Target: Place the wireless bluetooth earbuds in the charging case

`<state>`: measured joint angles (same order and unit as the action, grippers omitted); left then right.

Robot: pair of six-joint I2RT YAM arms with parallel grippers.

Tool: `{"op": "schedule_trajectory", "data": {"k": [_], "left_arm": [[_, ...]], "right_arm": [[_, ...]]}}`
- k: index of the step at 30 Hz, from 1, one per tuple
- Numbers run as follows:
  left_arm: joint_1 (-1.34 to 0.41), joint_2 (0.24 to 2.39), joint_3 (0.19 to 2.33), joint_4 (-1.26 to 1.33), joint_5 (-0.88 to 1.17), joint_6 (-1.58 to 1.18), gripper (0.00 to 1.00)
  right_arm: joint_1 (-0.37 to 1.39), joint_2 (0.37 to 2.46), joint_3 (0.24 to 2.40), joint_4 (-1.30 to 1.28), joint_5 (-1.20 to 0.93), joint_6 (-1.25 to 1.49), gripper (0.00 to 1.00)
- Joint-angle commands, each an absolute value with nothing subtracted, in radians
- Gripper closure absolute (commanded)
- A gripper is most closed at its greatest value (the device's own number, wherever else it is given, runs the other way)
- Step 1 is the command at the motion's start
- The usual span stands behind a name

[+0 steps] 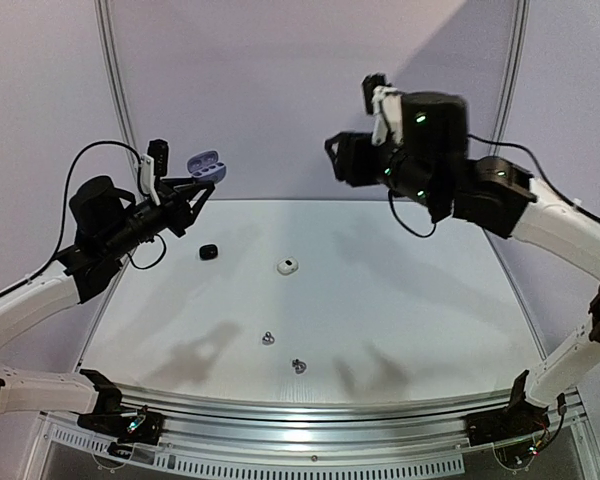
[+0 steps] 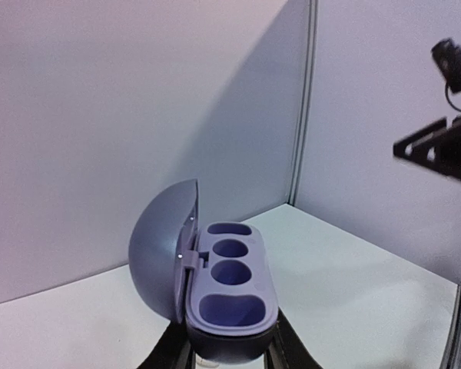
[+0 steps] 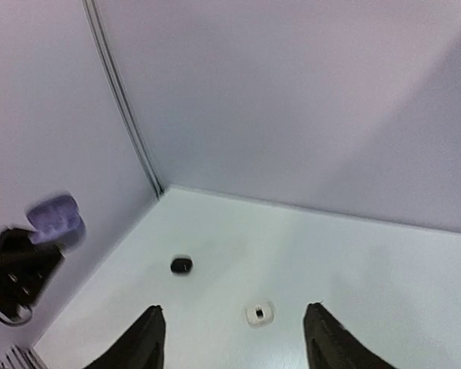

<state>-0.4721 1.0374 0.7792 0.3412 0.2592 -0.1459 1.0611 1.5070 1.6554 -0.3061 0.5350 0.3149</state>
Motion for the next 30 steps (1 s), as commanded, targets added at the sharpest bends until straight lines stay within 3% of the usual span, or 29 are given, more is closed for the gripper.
{"op": "schedule_trajectory", "data": {"k": [1,3,4,9,17,30], "left_arm": [[-0.443,0.999,0.732,0.279,0.200,-0.144,1.00],[-0.437,0.990,0.716,0.272,0.182,-0.148,1.00],[-0.434,0.987,0.710,0.267,0.176,-0.149,1.00],[-0.428,0.972,0.681,0.283,0.176,-0.142,1.00],[-0.424,0.974,0.653,0.305,0.191,-0.166,1.00],[-0.422,0.976,0.649,0.308,0.204,-0.178,1.00]], "right_arm": [[1.054,1.727,1.653,-0.609,0.372,0.564,0.29],[1.056,1.847,1.761,-0.694,0.271,0.575,0.17],[1.058,1.940,1.824,-0.746,0.241,0.580,0.17],[1.117,2.204,2.070,-0.874,0.177,0.529,0.43],[1.166,2.352,2.099,-0.699,-0.024,0.387,0.80],[1.159,2.475,2.150,-0.750,0.031,0.374,0.95]]}}
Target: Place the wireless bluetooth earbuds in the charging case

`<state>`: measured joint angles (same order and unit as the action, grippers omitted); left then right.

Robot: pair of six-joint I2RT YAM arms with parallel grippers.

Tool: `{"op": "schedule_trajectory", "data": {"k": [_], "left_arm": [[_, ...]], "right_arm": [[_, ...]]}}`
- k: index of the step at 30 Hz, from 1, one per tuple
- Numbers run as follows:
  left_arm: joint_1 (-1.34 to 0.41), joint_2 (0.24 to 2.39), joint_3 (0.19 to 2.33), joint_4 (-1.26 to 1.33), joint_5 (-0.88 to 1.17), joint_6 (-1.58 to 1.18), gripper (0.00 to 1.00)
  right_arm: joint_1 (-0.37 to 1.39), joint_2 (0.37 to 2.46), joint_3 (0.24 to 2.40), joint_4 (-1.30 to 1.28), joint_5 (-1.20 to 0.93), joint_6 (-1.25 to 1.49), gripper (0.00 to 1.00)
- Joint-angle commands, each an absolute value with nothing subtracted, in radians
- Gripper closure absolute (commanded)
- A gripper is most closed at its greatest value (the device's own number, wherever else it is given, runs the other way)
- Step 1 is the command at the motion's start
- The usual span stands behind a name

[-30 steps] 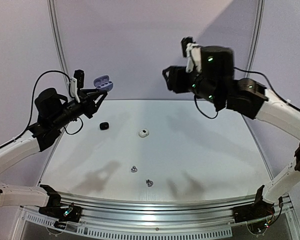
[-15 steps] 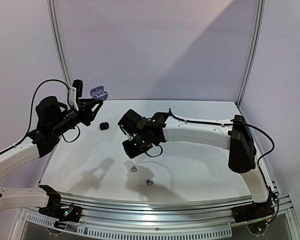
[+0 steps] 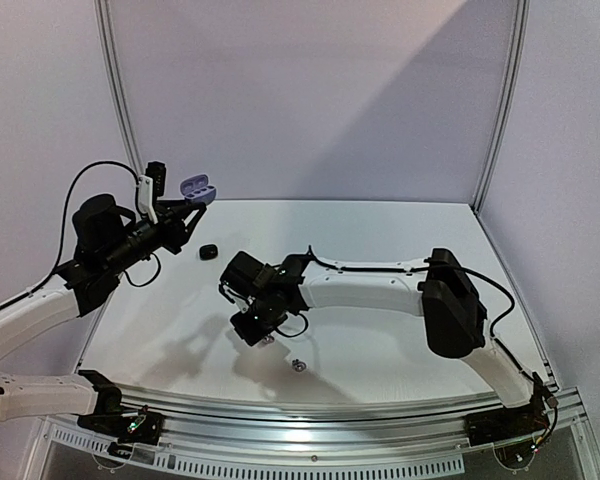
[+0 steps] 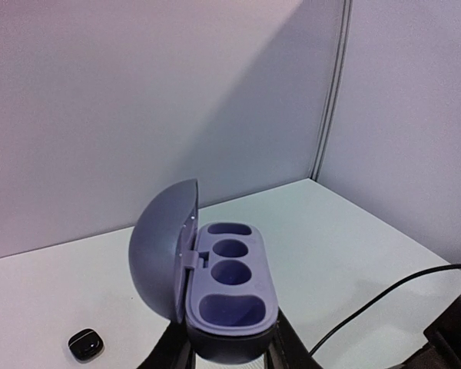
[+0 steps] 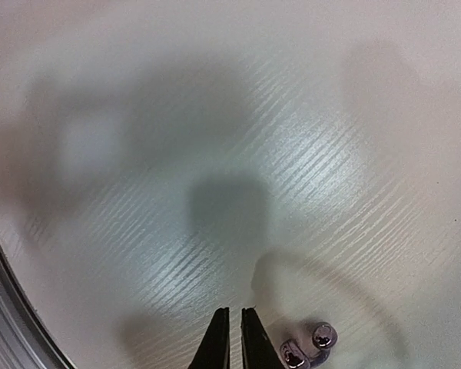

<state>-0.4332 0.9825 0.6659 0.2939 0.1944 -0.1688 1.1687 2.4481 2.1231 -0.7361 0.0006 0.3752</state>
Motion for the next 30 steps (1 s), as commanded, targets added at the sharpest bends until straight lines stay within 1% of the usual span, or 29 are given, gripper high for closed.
{"op": "schedule_trajectory", "data": {"k": [1,9,15,23,27,30], "left_arm": [[-0.422,0.976,0.649,0.307,0.204,-0.178,1.00],[-0.419,0.983,0.651,0.313,0.207,-0.179,1.00],[-0.414,0.986,0.650,0.314,0.210,-0.184,1.00],[-0.412,0.992,0.653,0.315,0.219,-0.189,1.00],[-0.410,0.997,0.654,0.320,0.227,-0.192,1.00],[-0.408,0.997,0.654,0.322,0.232,-0.196,1.00]], "right_arm": [[1.157,2.481,2.153,-0.759,0.036,0.380,0.96],[1.158,2.466,2.101,-0.820,0.033,0.390,1.00],[1.158,2.399,1.990,-0.829,0.059,0.396,1.00],[1.148,2.372,1.971,-0.905,0.138,0.387,1.00],[1.130,2.324,1.926,-0.867,0.143,0.389,1.00],[1.138,2.288,1.913,-0.787,0.045,0.318,1.00]]}}
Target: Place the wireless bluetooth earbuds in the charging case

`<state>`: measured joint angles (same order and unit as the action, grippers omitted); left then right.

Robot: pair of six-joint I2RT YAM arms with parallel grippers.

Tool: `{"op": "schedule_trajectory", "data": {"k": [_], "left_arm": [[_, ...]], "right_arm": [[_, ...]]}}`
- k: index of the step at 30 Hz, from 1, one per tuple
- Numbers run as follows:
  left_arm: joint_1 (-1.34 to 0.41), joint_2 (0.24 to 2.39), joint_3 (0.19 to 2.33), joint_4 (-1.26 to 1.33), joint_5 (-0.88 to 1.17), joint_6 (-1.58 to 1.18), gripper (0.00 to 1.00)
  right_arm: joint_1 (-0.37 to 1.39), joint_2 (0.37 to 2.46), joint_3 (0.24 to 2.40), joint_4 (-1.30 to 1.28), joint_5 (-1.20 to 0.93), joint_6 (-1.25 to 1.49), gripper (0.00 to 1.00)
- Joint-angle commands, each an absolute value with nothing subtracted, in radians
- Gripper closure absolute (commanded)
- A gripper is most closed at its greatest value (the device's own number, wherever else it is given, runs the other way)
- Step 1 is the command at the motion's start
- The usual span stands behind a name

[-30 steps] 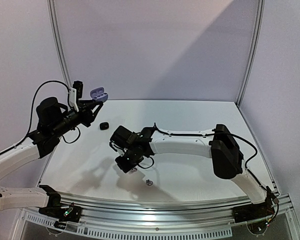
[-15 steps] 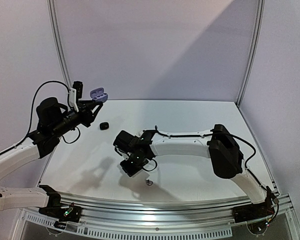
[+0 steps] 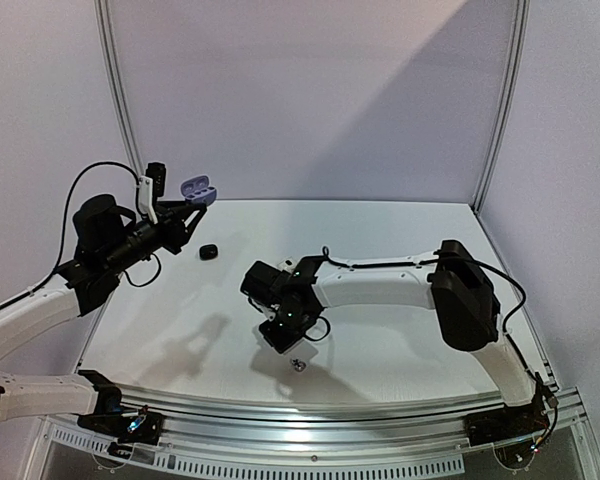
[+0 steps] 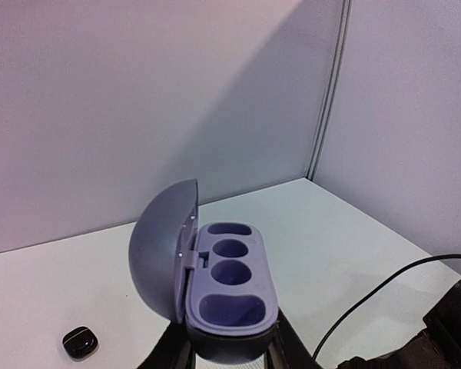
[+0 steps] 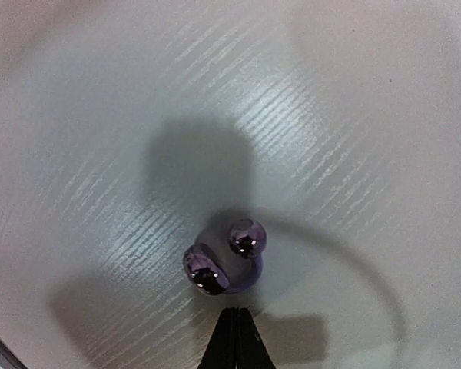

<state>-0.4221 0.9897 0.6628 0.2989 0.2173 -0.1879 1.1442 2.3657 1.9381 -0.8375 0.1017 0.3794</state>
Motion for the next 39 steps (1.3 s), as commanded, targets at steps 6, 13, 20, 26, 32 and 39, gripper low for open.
{"op": "schedule_trajectory", "data": {"k": [6,13,20,26,32,39], "left_arm": [[-0.408,0.991,0.652,0.319,0.231,-0.197,1.00],[-0.408,0.984,0.652,0.308,0.227,-0.193,1.00],[-0.409,0.983,0.647,0.312,0.231,-0.202,1.00],[-0.408,0.983,0.647,0.314,0.231,-0.203,1.00],[-0.408,0.986,0.647,0.312,0.232,-0.202,1.00],[-0.408,0.987,0.646,0.310,0.230,-0.204,1.00]], "right_arm": [[1.150,2.252,1.912,-0.614,-0.039,0.235,0.98],[1.123,2.389,2.077,-0.716,0.026,0.283,1.00],[1.122,2.452,2.116,-0.777,0.051,0.281,1.00],[1.119,2.477,2.116,-0.806,0.047,0.291,1.00],[1.118,2.472,2.094,-0.826,0.042,0.299,1.00],[1.118,2.425,2.025,-0.847,0.066,0.299,1.00]]}}
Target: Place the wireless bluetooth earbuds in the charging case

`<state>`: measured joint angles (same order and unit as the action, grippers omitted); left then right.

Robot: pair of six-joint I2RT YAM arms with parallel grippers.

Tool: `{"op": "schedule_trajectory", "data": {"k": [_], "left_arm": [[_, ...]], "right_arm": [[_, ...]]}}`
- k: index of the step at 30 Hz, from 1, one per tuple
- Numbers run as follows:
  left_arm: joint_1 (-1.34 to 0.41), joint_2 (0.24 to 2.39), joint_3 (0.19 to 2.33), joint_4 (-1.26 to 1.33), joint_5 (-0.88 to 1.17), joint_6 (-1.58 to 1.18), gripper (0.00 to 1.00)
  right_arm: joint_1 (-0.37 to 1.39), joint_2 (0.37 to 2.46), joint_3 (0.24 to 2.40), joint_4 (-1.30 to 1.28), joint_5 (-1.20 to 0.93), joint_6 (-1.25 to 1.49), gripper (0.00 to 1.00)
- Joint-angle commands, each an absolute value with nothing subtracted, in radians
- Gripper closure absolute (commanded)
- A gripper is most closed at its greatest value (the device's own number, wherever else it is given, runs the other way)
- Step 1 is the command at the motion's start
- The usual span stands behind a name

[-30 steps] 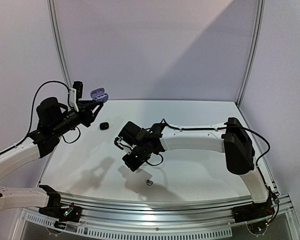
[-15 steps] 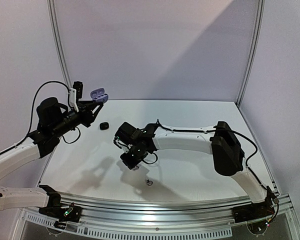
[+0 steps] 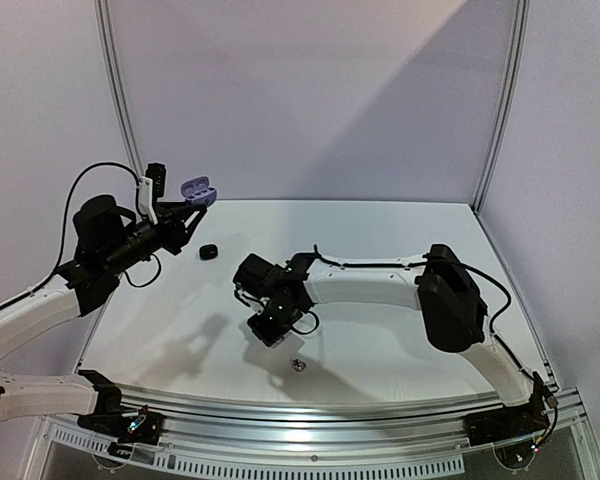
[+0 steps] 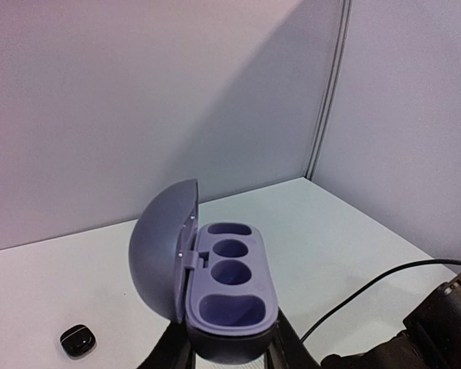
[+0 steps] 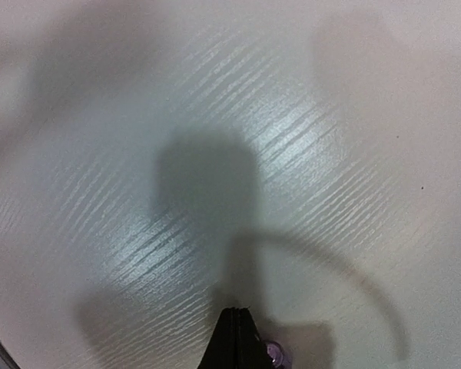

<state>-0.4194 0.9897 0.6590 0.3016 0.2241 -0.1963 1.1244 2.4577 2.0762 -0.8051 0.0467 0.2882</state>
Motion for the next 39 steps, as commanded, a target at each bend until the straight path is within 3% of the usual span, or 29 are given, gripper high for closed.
{"op": "schedule_trajectory", "data": {"k": [1,26,30,33,34,39], "left_arm": [[-0.408,0.986,0.647,0.311,0.229,-0.203,1.00],[-0.397,0.991,0.642,0.311,0.227,-0.198,1.00],[-0.395,0.995,0.642,0.314,0.228,-0.200,1.00],[-0.395,0.996,0.641,0.317,0.230,-0.203,1.00],[-0.395,0.996,0.641,0.316,0.229,-0.204,1.00],[-0.394,0.995,0.643,0.310,0.231,-0.199,1.00]], "right_arm": [[1.119,2.414,2.013,-0.847,0.064,0.298,1.00],[1.114,2.217,1.875,-0.971,0.048,0.116,0.99],[1.096,2.125,1.840,-0.871,-0.042,0.113,0.86],[1.037,2.063,1.778,-0.794,-0.088,0.190,0.57],[1.018,2.061,1.775,-0.797,-0.085,0.212,0.52],[0.990,2.162,1.900,-0.938,-0.067,0.264,0.46]]}}
